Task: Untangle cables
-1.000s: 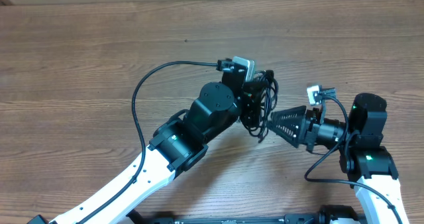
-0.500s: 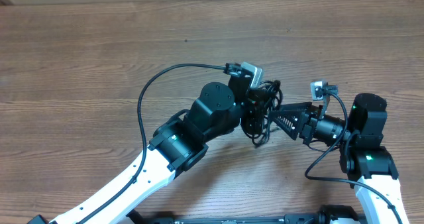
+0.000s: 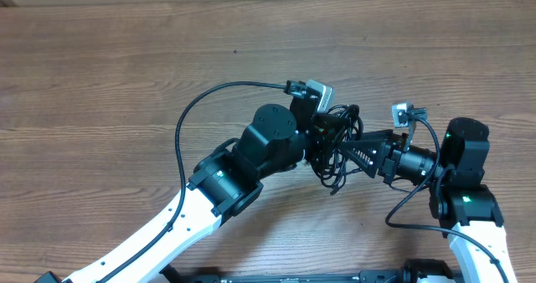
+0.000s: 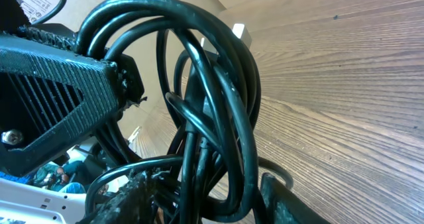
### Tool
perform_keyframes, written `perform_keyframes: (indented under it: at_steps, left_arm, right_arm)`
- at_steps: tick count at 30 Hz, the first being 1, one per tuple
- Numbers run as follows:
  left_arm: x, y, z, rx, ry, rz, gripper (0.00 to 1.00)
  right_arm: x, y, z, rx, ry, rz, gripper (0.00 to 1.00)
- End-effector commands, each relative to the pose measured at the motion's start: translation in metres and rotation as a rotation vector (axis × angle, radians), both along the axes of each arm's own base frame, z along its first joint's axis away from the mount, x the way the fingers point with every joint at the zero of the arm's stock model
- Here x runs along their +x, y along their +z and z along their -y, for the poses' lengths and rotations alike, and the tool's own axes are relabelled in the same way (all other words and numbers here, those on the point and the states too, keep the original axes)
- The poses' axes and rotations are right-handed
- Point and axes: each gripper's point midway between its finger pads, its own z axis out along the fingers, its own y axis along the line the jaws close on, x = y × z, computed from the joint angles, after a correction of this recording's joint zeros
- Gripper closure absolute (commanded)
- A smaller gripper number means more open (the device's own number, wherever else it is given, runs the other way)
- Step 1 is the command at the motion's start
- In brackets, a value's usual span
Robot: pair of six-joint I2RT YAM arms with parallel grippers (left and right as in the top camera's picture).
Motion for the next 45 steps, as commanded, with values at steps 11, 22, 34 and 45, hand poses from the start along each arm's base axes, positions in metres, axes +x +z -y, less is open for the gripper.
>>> perform_keyframes:
  at_steps: [11,22,34,45]
  left_arm:
    - [0.032,0.007,-0.025,0.078,0.153,0.11,0.96]
    - [0.02,0.009,-0.014,0.045,0.096,0.083,0.96]
    - [0.012,0.014,-0.005,0.002,0.083,0.061,0.96]
    - [-0.01,0.018,0.014,-0.021,0.001,0.061,0.96]
  right_arm:
    - [0.012,-0.003,0.009,-0.025,-0.098,-0.054,0.48]
    - [-0.001,0.011,-0.002,0.028,0.01,-0.004,0.48]
    - [-0.006,0.013,-0.008,0.034,0.049,0.005,0.49]
    - [-0.004,0.012,-0.009,0.016,0.042,0.028,0.5]
